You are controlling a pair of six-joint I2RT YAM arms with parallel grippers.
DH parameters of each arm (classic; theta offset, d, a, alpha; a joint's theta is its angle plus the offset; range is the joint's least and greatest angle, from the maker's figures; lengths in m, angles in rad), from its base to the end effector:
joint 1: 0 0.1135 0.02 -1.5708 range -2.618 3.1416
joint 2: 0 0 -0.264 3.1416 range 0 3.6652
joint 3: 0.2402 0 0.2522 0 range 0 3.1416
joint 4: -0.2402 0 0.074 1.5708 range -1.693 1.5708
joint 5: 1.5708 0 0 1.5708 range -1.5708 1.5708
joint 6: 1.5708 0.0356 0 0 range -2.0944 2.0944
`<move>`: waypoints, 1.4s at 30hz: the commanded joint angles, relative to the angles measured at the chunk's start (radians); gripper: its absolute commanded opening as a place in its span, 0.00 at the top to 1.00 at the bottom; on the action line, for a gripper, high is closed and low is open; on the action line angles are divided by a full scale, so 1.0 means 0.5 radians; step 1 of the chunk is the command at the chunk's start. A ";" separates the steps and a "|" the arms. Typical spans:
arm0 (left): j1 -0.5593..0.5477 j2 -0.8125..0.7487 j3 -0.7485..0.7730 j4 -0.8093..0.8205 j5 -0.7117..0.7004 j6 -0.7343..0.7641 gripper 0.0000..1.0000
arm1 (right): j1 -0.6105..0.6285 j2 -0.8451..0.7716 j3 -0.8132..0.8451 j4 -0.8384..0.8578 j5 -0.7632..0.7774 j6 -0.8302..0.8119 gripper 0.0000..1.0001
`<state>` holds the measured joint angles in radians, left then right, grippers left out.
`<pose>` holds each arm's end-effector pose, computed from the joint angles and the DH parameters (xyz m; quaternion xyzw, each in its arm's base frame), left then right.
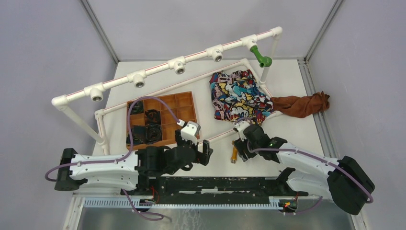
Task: Install the water faucets
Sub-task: Pick up the water faucet from the center of the board.
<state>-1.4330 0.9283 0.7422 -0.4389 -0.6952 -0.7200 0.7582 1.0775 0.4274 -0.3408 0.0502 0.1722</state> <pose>0.0495 -0.1908 0.2792 0.1467 0.8385 -0.2331 0.4701 0.1365 0.1268 0.1539 -0.2698 0.9192 0.1067 0.2662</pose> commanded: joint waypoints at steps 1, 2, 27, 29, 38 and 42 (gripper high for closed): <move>-0.005 -0.024 -0.009 0.062 -0.026 -0.002 0.00 | -0.004 0.066 0.071 0.110 -0.137 -0.070 0.29; -0.005 -0.018 -0.009 0.066 -0.018 -0.002 0.00 | -0.004 0.083 0.083 0.112 -0.165 -0.081 0.28; 0.047 -0.013 0.034 -0.041 0.052 -0.070 0.00 | 0.299 0.176 0.192 0.070 -0.139 0.053 0.34; 0.057 -0.021 0.023 -0.053 0.057 -0.078 0.00 | 0.326 0.162 0.187 0.073 -0.131 0.083 0.35; 0.067 0.003 0.013 -0.040 0.039 -0.101 0.00 | 0.496 0.183 0.212 0.091 -0.035 0.210 0.39; 0.070 0.004 0.029 -0.073 -0.022 -0.116 0.00 | 0.543 0.207 0.219 0.096 0.037 0.257 0.40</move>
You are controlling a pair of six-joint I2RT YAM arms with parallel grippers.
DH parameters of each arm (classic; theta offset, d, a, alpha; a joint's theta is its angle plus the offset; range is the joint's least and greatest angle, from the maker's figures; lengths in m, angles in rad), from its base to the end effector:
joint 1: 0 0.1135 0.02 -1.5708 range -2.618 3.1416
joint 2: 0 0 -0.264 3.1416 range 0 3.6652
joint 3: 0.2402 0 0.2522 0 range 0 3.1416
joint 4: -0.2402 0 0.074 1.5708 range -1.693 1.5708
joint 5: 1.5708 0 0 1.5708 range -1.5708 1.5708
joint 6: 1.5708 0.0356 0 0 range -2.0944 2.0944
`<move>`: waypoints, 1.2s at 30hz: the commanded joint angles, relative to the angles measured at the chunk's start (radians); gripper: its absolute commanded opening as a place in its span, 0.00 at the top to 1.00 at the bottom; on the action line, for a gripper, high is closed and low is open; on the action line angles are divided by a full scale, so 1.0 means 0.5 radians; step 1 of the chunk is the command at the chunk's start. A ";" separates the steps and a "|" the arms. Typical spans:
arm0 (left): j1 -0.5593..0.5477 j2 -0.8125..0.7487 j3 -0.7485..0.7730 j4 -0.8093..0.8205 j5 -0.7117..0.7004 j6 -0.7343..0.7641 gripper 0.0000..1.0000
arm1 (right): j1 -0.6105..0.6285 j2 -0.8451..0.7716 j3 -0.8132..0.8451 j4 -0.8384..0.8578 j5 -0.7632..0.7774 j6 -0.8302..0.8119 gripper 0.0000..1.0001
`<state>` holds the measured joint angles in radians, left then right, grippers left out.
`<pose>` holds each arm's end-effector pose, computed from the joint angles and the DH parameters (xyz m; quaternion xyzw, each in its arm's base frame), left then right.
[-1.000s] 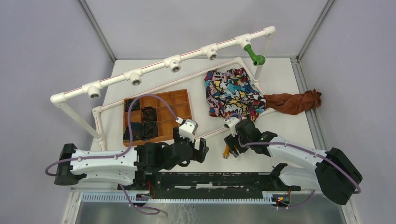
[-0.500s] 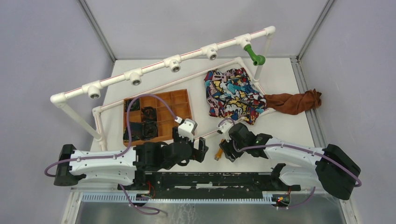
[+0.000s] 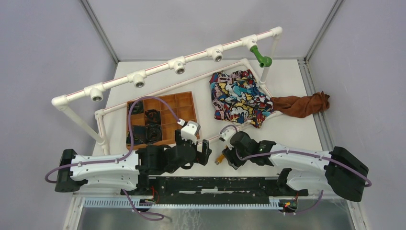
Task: Install the water faucets
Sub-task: Pick up the water faucet from the center of the board.
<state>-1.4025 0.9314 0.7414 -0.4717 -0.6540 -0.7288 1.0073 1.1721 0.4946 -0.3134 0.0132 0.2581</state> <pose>0.0540 -0.1886 0.2752 0.1481 0.8496 -0.2242 0.4538 0.1104 0.1739 0.1583 -0.3489 0.8925 0.1640 0.2343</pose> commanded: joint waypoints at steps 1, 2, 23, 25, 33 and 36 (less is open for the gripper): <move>0.010 -0.003 0.034 -0.017 -0.114 -0.098 0.00 | 0.054 0.020 0.085 0.049 0.126 0.098 0.40; 0.014 -0.002 0.036 -0.019 -0.116 -0.097 0.00 | 0.059 0.024 0.085 0.054 0.141 0.111 0.40; 0.060 -0.115 -0.007 -0.235 -0.115 -0.208 0.00 | 0.275 0.122 0.132 0.018 0.566 0.439 0.31; 0.060 -0.094 -0.007 -0.219 -0.107 -0.207 0.00 | 0.298 0.140 0.143 0.005 0.621 0.456 0.24; 0.068 -0.101 0.001 -0.194 -0.085 -0.190 0.00 | 0.326 0.192 0.147 0.021 0.628 0.478 0.31; 0.085 -0.115 0.008 -0.205 -0.051 -0.185 0.00 | 0.336 0.173 0.118 0.044 0.612 0.505 0.37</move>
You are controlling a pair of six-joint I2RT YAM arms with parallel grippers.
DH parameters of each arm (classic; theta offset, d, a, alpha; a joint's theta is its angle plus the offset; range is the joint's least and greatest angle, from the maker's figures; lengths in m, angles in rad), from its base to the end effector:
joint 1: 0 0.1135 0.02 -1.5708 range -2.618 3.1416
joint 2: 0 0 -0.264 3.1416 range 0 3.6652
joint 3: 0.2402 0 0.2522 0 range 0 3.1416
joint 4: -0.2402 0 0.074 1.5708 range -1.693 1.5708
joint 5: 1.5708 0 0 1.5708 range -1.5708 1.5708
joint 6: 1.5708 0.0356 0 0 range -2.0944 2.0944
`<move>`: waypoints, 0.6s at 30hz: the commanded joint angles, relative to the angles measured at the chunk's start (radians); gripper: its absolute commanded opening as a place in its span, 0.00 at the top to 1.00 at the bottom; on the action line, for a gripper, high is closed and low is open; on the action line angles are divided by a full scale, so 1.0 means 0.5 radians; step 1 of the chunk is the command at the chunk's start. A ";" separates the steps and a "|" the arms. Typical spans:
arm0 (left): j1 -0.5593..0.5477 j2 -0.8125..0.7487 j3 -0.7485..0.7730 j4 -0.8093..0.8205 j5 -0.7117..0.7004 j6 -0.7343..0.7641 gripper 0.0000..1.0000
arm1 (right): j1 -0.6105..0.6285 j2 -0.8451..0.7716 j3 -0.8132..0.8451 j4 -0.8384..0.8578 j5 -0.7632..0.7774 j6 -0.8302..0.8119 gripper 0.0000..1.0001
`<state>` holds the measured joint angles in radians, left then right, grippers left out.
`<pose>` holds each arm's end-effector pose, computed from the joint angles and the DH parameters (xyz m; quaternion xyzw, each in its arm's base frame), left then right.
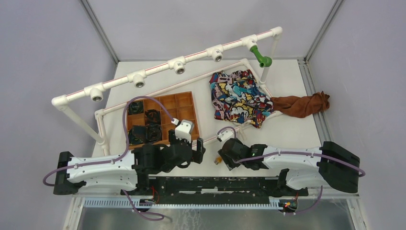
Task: Install the water faucets
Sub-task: Pick up the water faucet from the center of the board.
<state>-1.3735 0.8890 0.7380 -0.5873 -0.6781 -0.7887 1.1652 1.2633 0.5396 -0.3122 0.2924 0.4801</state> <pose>0.0572 -0.1722 0.2725 0.1199 0.8647 -0.1934 0.4478 0.0956 0.1967 0.1549 -0.2842 0.9117 0.0961 0.2808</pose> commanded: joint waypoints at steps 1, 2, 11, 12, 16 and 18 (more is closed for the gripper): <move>0.034 -0.032 0.018 0.019 0.009 -0.068 0.00 | 0.024 -0.019 0.019 0.055 0.050 0.071 0.40; 0.038 -0.034 0.022 0.017 0.020 -0.072 0.00 | 0.029 -0.022 0.011 0.065 0.050 0.072 0.43; 0.060 0.103 0.020 0.127 0.184 0.050 0.00 | 0.029 -0.143 0.068 -0.011 0.164 -0.028 1.00; 0.069 0.131 0.034 0.128 0.226 0.071 0.00 | 0.029 -0.185 0.063 -0.012 0.198 -0.037 1.00; 0.143 0.178 0.042 0.232 0.492 0.161 0.00 | 0.032 -0.517 -0.091 0.178 0.235 -0.116 1.00; 0.211 0.149 0.007 0.323 0.640 0.187 0.00 | 0.035 -0.749 -0.195 0.339 0.219 -0.186 1.00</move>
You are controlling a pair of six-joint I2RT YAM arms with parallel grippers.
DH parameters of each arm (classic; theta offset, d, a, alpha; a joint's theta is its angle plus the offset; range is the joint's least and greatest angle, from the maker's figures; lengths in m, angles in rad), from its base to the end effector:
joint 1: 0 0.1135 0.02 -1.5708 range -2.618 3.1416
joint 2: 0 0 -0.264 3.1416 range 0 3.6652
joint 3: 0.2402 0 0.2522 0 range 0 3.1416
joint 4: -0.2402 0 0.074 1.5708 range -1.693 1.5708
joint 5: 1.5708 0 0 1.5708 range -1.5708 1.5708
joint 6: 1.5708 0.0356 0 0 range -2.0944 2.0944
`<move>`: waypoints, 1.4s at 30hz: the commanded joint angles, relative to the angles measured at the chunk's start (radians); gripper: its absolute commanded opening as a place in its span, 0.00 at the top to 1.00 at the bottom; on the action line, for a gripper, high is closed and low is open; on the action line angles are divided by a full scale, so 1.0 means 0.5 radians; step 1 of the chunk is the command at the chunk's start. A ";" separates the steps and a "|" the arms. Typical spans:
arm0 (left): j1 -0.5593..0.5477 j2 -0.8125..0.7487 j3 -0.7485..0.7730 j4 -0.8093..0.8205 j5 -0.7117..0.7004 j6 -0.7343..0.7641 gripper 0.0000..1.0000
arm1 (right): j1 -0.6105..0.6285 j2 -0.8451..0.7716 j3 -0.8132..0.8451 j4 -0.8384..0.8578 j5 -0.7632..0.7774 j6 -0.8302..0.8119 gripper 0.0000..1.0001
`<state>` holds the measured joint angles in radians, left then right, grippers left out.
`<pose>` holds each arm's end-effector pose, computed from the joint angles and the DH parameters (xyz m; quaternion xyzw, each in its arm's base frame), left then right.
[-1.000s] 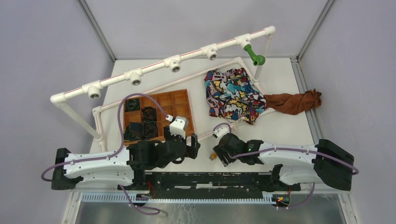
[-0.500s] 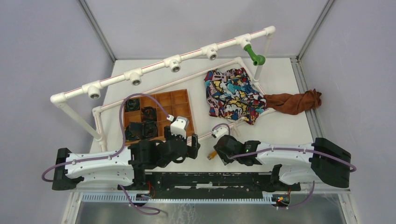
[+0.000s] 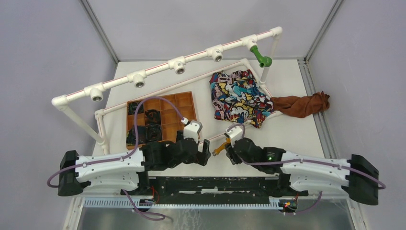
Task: Install the water faucets
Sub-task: Pick up the water faucet from the center of the board.
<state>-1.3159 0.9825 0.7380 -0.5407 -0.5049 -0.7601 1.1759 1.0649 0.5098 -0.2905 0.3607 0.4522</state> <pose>0.0671 -0.1893 0.2577 0.1535 0.8865 -0.2021 0.3870 0.0897 0.1826 0.1860 -0.2661 0.8828 0.1386 0.3615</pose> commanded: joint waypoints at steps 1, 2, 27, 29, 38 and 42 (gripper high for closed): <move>0.130 -0.060 -0.012 0.283 0.371 0.140 0.00 | 0.016 -0.453 -0.200 0.365 0.078 -0.159 1.00; 0.160 -0.084 -0.038 0.339 0.438 0.149 0.00 | 0.014 -0.554 -0.245 0.421 0.096 -0.179 1.00; 0.435 0.039 -0.429 1.440 1.062 -0.423 0.28 | 0.017 -0.822 -0.395 0.751 0.006 -0.192 1.00; 0.465 0.043 -0.474 1.550 1.124 -0.477 0.33 | 0.017 -0.804 -0.390 0.738 0.000 -0.195 1.00; 0.484 0.041 -0.567 1.676 1.145 -0.570 0.52 | 0.017 -0.820 -0.426 0.755 -0.015 -0.166 1.00; 0.492 0.058 -0.603 1.774 1.182 -0.596 0.61 | 0.016 -0.801 -0.454 0.793 -0.051 -0.133 1.00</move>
<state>-1.0752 1.0126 0.4515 0.2302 0.0544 -1.0069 1.1782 0.6666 0.2951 0.0372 0.3553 0.3607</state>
